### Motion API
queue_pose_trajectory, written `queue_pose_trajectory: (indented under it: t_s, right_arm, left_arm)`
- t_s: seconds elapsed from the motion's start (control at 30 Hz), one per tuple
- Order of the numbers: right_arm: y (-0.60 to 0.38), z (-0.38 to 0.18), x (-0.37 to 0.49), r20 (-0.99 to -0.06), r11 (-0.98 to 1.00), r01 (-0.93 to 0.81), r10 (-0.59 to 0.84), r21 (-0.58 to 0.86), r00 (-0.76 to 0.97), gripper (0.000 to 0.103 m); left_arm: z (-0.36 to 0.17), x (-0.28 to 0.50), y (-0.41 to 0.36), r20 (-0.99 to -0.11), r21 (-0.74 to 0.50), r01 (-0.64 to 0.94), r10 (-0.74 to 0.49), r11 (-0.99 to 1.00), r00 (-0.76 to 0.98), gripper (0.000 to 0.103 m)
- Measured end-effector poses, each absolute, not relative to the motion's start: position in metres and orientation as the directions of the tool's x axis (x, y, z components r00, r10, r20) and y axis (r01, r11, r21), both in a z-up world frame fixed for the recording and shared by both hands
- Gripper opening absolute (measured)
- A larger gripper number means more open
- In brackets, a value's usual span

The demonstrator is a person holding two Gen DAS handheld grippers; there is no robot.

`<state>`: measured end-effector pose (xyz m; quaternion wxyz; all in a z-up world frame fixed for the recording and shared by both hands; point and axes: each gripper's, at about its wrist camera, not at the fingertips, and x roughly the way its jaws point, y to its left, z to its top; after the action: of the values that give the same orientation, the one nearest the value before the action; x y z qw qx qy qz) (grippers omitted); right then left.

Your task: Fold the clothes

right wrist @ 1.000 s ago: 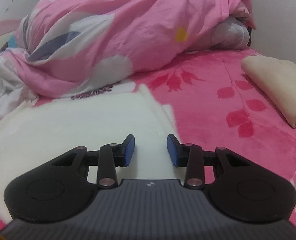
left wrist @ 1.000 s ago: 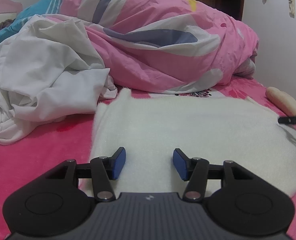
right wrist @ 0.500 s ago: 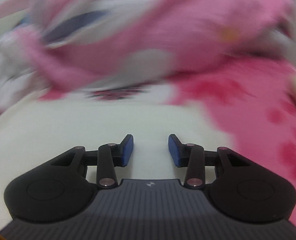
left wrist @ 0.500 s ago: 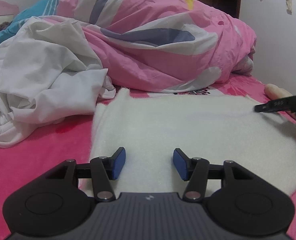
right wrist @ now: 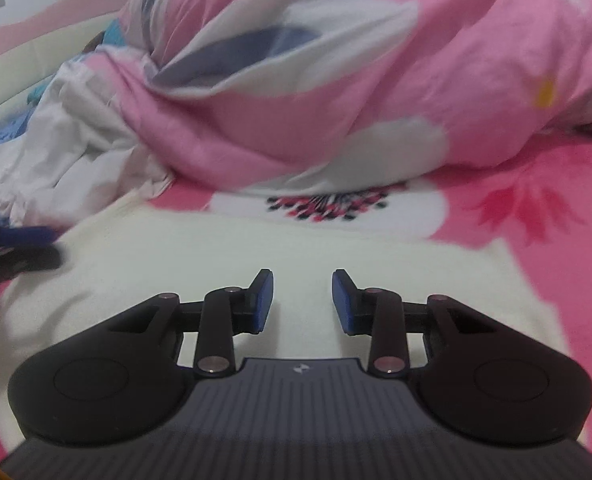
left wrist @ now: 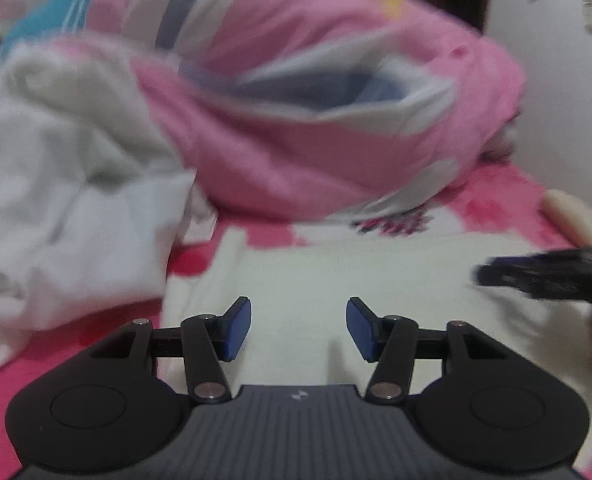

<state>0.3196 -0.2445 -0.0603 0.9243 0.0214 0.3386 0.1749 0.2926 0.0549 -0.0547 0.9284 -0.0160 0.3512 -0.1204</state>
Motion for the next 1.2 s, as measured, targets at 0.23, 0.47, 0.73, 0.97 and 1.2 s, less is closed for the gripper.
queue_pose_trajectory:
  t_s: [0.23,0.47,0.73,0.97,1.2]
  right_arm:
    - [-0.312,-0.063,0.323,-0.639,0.975,-0.125,0.216,0.185,0.739,0.031]
    - [-0.328,-0.048,0.316,-0.613,0.986,-0.055,0.140,0.156,0.777,0.031]
    - [-0.327,-0.059,0.335,-0.638,0.989,0.004,0.091,0.146,0.765,0.032]
    - [-0.357,-0.029,0.269,-0.562,0.980,0.126,-0.018,0.154,0.827,0.032]
    - [-0.316,-0.015,0.219,-0.517,0.980,-0.030,0.130,0.197,0.846,0.036]
  left_arm:
    - [-0.070,0.316,0.081,-0.655,-0.201,0.121,-0.225,0.972,0.721,0.043]
    - [-0.068,0.316,0.079,-0.646,-0.207,0.116,-0.225,0.972,0.730,0.045]
    - [-0.064,0.315,0.087,-0.638,-0.267,0.095,-0.250,0.959,0.728,0.045]
    - [-0.039,0.294,0.085,-0.600,-0.207,0.091,-0.199,0.974,0.775,0.050]
    - [-0.002,0.243,0.072,-0.570,-0.113,0.191,-0.221,0.975,0.792,0.057]
